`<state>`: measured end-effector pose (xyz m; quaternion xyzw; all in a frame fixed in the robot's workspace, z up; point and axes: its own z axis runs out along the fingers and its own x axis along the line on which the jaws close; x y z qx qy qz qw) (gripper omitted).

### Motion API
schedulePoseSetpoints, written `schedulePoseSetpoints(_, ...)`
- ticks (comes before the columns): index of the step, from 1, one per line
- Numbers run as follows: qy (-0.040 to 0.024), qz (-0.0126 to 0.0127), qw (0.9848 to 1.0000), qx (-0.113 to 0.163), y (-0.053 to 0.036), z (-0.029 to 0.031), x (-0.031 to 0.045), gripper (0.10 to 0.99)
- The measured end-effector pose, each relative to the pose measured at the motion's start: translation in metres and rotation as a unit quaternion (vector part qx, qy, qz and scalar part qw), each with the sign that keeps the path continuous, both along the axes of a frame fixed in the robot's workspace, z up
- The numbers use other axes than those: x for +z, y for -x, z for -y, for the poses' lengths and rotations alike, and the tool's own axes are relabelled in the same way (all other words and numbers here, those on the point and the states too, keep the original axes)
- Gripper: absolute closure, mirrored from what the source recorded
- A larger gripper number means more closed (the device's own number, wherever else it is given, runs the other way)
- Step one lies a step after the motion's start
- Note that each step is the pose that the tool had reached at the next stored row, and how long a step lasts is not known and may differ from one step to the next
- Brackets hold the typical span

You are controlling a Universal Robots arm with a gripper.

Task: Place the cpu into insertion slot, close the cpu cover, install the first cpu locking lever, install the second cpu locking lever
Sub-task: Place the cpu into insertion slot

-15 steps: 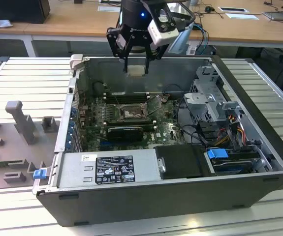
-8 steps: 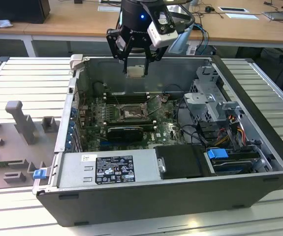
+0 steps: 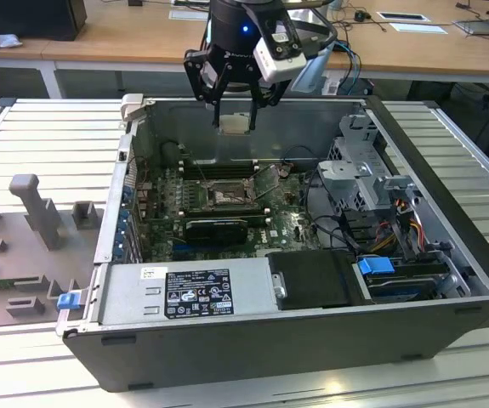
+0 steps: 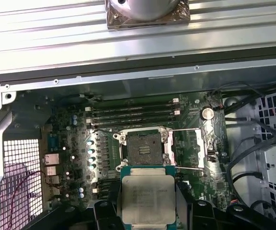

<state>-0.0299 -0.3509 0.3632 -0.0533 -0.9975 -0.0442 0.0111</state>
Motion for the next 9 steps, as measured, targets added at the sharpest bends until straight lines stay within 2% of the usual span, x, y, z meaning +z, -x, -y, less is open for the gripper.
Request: schedulePoseSetpoints(9,0.0,0.0,0.9998,-0.02,0.0,0.0,-0.0001,0.549)
